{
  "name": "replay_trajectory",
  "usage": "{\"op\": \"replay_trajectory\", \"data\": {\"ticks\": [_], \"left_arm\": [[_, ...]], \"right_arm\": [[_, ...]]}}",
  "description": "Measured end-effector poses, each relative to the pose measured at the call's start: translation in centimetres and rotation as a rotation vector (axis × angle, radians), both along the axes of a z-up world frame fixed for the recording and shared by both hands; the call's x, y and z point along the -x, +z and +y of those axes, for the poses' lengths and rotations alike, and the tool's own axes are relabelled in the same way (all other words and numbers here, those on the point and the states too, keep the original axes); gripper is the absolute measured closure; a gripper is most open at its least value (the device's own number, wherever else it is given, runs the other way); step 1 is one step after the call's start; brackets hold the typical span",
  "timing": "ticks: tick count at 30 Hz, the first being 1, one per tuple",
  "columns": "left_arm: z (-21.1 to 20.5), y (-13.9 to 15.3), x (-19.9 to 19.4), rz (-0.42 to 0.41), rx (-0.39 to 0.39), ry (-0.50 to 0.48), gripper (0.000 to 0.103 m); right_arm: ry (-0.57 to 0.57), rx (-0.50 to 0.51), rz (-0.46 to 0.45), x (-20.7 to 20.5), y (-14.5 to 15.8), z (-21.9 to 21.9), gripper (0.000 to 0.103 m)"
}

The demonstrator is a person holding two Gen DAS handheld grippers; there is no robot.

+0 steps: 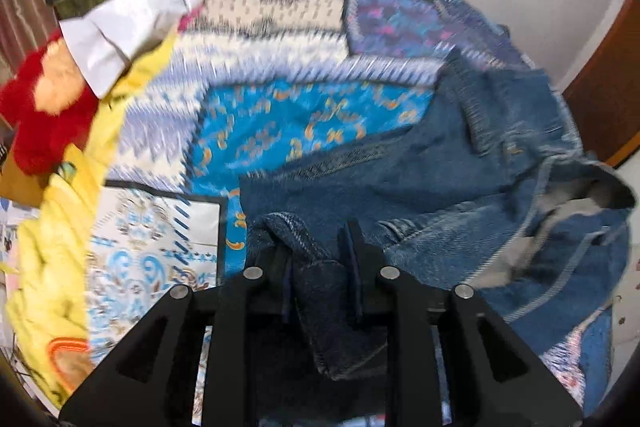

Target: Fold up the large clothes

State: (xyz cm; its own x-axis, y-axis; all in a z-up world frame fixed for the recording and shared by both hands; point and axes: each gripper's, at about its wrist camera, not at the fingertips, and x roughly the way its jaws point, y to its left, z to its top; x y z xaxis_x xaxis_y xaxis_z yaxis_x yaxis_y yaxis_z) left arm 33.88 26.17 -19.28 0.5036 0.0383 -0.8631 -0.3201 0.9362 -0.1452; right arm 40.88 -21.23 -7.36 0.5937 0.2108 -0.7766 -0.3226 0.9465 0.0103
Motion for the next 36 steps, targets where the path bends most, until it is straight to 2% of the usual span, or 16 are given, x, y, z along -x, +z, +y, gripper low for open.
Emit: {"op": "replay_trajectory", "data": {"ticks": [4, 5, 6, 8, 11, 13, 16, 20, 23, 26, 29, 30, 31, 32, 36], "left_arm": [[-1.0, 3.2, 0.8, -0.023, -0.012, -0.041, 0.076], [-1.3, 3.8, 1.0, -0.017, -0.031, -0.043, 0.07], [-1.5, 4.3, 1.4, -0.017, -0.056, -0.038, 0.055], [-2.1, 5.3, 1.7, -0.05, -0.129, -0.03, 0.036], [-3.5, 6.9, 2.6, -0.101, -0.253, -0.042, 0.026], [-4.4, 7.2, 3.1, -0.107, -0.26, -0.077, 0.024], [-5.9, 6.6, 3.6, -0.098, -0.216, -0.141, 0.021], [-8.2, 3.9, 4.0, -0.055, -0.136, -0.214, 0.02], [-9.6, 1.2, 3.9, -0.005, -0.094, -0.24, 0.02], [-10.2, -1.8, 3.2, 0.059, -0.084, -0.252, 0.02], [-9.6, -2.8, 2.3, 0.055, -0.041, -0.24, 0.016], [-9.2, -2.9, 1.7, 0.048, -0.033, -0.23, 0.013], [-8.8, -2.9, 1.1, 0.044, -0.03, -0.221, 0.013], [-8.4, -2.9, 0.5, 0.039, -0.03, -0.211, 0.013], [-6.3, -3.7, -2.8, 0.078, -0.134, -0.144, 0.013]], "right_arm": [[0.066, -0.033, -0.029, 3.1, 1.9, 0.6, 0.035], [0.092, -0.036, -0.04, 4.2, 2.3, 1.0, 0.035], [0.107, -0.034, -0.045, 4.8, 2.5, 1.4, 0.032], [0.151, -0.029, -0.054, 6.1, 2.7, 2.4, 0.028], [0.212, -0.012, -0.075, 8.1, 2.7, 3.9, 0.026], [0.243, -0.002, -0.085, 9.1, 2.4, 4.9, 0.026], [0.275, 0.013, -0.077, 9.9, 1.5, 6.0, 0.026], [0.295, 0.036, -0.029, 9.7, -0.8, 7.3, 0.025], [0.292, 0.061, 0.02, 8.9, -2.9, 7.9, 0.025], [0.272, 0.128, 0.077, 7.5, -5.5, 8.7, 0.025], [0.274, 0.188, 0.09, 5.8, -7.1, 9.3, 0.025], [0.279, 0.197, 0.083, 5.5, -7.3, 9.5, 0.019], [0.285, 0.204, 0.076, 5.0, -7.3, 9.7, 0.012], [0.291, 0.214, 0.063, 4.4, -7.4, 10.1, 0.009], [0.295, 0.229, 0.053, 1.7, -7.3, 11.2, 0.008]]}}
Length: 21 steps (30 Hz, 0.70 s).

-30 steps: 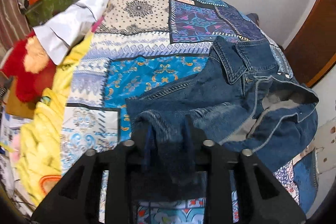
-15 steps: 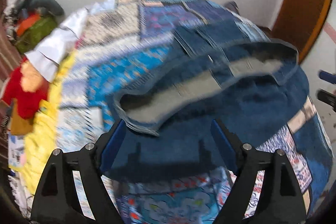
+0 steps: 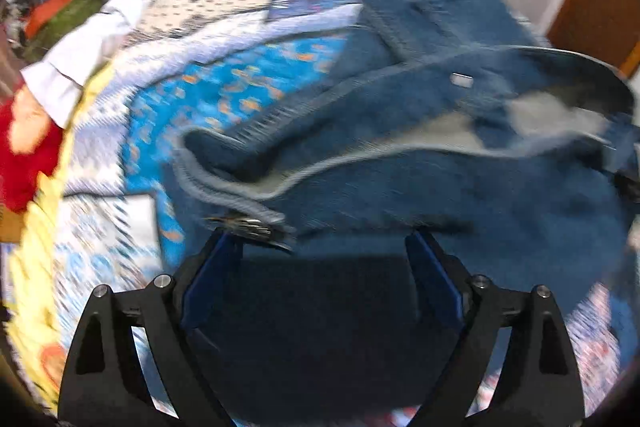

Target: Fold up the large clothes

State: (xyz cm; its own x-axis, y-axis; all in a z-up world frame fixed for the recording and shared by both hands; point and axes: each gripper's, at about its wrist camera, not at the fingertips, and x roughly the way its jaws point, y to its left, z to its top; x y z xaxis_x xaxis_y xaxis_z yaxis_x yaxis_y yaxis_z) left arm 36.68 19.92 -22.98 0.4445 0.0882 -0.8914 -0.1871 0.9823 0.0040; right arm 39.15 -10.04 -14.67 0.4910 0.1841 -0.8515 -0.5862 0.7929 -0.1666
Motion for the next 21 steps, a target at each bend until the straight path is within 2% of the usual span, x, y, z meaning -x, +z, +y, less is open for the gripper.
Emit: {"op": "replay_trajectory", "data": {"ticks": [3, 6, 9, 12, 15, 17, 18, 21], "left_arm": [[2.1, -0.7, -2.4, 0.01, -0.073, 0.045, 0.013], [4.3, -0.7, -4.2, 0.002, -0.14, 0.101, 0.012], [6.4, -1.6, -5.4, 0.02, -0.062, 0.111, 0.011], [7.4, -1.3, -5.3, 0.002, -0.015, 0.149, 0.011], [7.6, -0.3, -4.7, -0.033, -0.019, 0.166, 0.011], [7.6, 0.6, -4.4, -0.052, -0.044, 0.172, 0.011], [7.3, 1.5, -4.0, -0.075, -0.097, 0.178, 0.011], [6.9, 3.6, -3.2, -0.121, -0.169, 0.178, 0.011]], "right_arm": [[-0.05, -0.018, 0.025, -3.2, -0.3, 0.5, 0.008], [-0.137, -0.055, -0.01, -5.9, 0.1, 0.3, 0.008], [-0.277, -0.125, -0.034, -8.6, 0.5, -1.1, 0.008], [-0.348, -0.246, 0.028, -9.6, 1.0, -3.0, 0.008], [-0.33, -0.35, 0.054, -8.5, 2.4, -4.7, 0.008], [-0.305, -0.356, 0.029, -7.1, 3.9, -5.6, 0.008], [-0.29, -0.354, 0.016, -6.4, 4.5, -5.8, 0.008], [-0.23, -0.324, -0.029, -4.2, 6.4, -6.3, 0.008]]}}
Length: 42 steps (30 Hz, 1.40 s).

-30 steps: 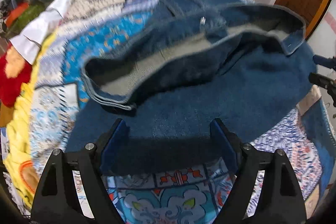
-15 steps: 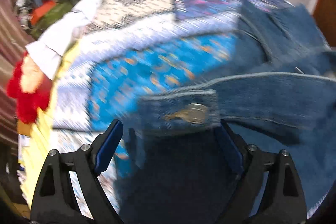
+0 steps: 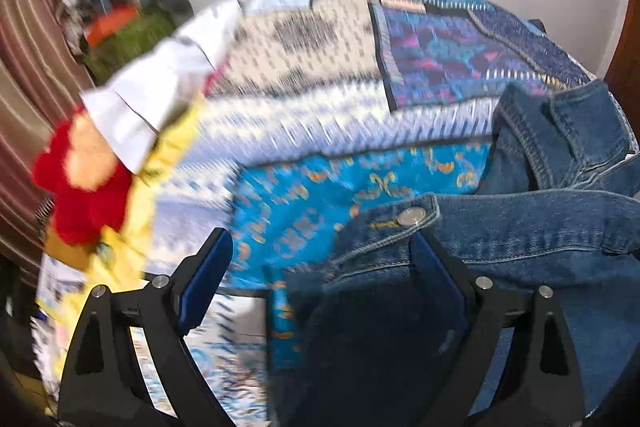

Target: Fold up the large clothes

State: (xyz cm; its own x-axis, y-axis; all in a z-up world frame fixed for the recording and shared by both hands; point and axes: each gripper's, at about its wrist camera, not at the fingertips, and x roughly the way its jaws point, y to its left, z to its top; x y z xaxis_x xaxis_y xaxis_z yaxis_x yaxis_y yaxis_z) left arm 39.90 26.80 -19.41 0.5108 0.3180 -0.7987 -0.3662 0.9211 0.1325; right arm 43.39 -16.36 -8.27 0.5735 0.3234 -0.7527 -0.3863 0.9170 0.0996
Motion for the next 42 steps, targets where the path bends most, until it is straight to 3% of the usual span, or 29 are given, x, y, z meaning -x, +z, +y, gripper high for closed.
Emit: {"op": "replay_trajectory", "data": {"ticks": [4, 7, 10, 15, 18, 25, 29, 32, 37, 42], "left_arm": [[-0.7, 2.1, 1.1, -0.025, 0.024, -0.035, 0.011], [-2.0, 2.2, 1.9, -0.003, 0.073, -0.084, 0.011], [-3.5, 1.2, 2.9, 0.033, 0.112, -0.118, 0.011], [-5.0, -2.4, 3.6, 0.111, 0.168, -0.147, 0.011], [-5.4, -4.5, 3.5, 0.163, 0.177, -0.158, 0.01], [-4.7, -6.3, 3.8, 0.134, 0.195, -0.155, 0.0], [-4.4, -6.5, 4.5, 0.109, 0.172, -0.155, 0.0], [-4.3, -6.5, 5.1, 0.1, 0.146, -0.152, 0.0], [-3.3, -6.5, 5.7, 0.101, 0.17, -0.151, 0.0], [-4.0, -5.0, 6.9, 0.106, 0.09, -0.157, 0.0]], "right_arm": [[0.068, 0.08, -0.025, 2.4, 0.4, 0.3, 0.008], [0.108, 0.167, -0.018, 3.8, -1.1, 0.9, 0.008], [0.152, 0.25, -0.001, 5.2, -3.5, 1.9, 0.008], [0.201, 0.281, 0.073, 5.1, -6.7, 3.5, 0.008], [0.198, 0.277, 0.092, 3.6, -7.2, 4.6, 0.001], [0.144, 0.23, 0.093, -1.9, -6.6, 6.1, 0.0], [0.076, 0.279, 0.032, -5.3, -6.4, 6.8, 0.0], [0.025, 0.311, 0.041, -7.4, -7.3, 6.9, 0.0], [-0.002, 0.31, -0.03, -6.6, -5.9, 6.9, 0.0], [0.014, 0.174, -0.088, -3.0, -0.7, 6.2, 0.0]]}}
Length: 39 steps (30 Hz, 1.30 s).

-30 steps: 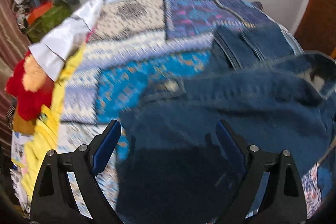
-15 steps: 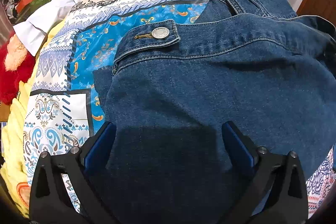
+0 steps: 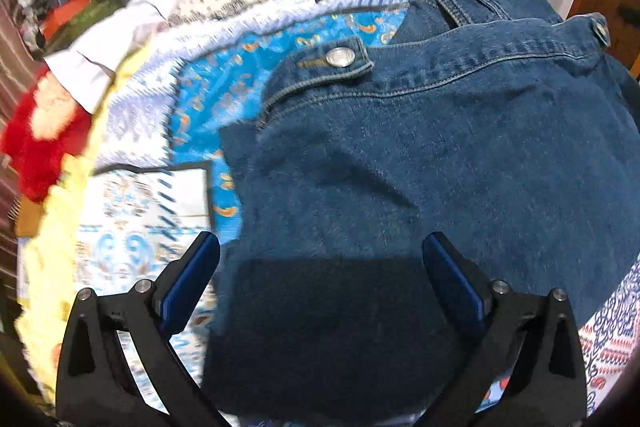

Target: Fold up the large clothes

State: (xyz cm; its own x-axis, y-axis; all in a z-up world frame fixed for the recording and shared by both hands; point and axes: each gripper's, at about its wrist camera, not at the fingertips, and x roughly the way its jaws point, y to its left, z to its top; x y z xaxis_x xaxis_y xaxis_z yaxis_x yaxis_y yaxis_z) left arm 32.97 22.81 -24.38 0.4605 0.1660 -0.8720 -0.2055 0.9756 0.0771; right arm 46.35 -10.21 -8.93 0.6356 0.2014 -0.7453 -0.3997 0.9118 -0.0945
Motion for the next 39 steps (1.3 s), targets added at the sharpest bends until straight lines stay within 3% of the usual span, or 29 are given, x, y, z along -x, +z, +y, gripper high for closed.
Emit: {"op": "replay_trajectory", "data": {"ticks": [2, 6, 9, 13, 16, 18, 22, 26, 29, 35, 39], "left_arm": [[-0.2, 1.3, 0.5, -0.029, -0.016, 0.004, 0.0], [-1.2, 4.0, 1.6, -0.106, 0.036, 0.0, 0.0], [-2.4, 4.8, 1.8, -0.124, 0.083, -0.011, 0.0], [-4.2, 3.4, 1.4, -0.086, 0.079, -0.041, 0.0], [-3.8, 0.9, 1.7, -0.035, 0.072, -0.015, 0.0], [-3.0, 0.1, 2.5, -0.057, 0.115, 0.005, 0.0], [-2.5, 0.4, 4.0, -0.082, 0.122, 0.012, 0.0], [-2.2, 0.7, 5.6, -0.073, 0.018, 0.026, 0.0], [-0.6, 0.6, 7.4, -0.076, 0.05, 0.067, 0.0], [2.6, 0.7, 10.2, -0.064, 0.052, 0.205, 0.0], [3.6, 1.3, 11.5, -0.069, 0.046, 0.258, 0.0]], "right_arm": [[0.017, -0.012, -0.018, 1.8, 1.5, 0.1, 0.0], [0.11, -0.031, 0.003, 5.9, 2.0, 1.3, 0.0], [0.195, -0.032, 0.047, 9.1, 0.2, 3.1, 0.0], [0.295, 0.005, 0.111, 11.5, -3.4, 5.1, 0.0], [0.272, 0.115, 0.144, 11.4, -6.7, 5.4, 0.0], [0.261, 0.143, 0.164, 11.4, -8.0, 4.5, 0.0], [0.267, 0.069, 0.16, 11.6, -7.1, 1.6, 0.0], [0.243, 0.091, 0.134, 12.1, -6.3, -0.4, 0.0], [0.165, 0.185, 0.085, 12.7, -6.1, -1.7, 0.0], [0.018, 0.126, 0.201, 12.1, -6.7, -6.6, 0.0], [-0.027, 0.086, 0.216, 12.3, -5.9, -8.2, 0.0]]}}
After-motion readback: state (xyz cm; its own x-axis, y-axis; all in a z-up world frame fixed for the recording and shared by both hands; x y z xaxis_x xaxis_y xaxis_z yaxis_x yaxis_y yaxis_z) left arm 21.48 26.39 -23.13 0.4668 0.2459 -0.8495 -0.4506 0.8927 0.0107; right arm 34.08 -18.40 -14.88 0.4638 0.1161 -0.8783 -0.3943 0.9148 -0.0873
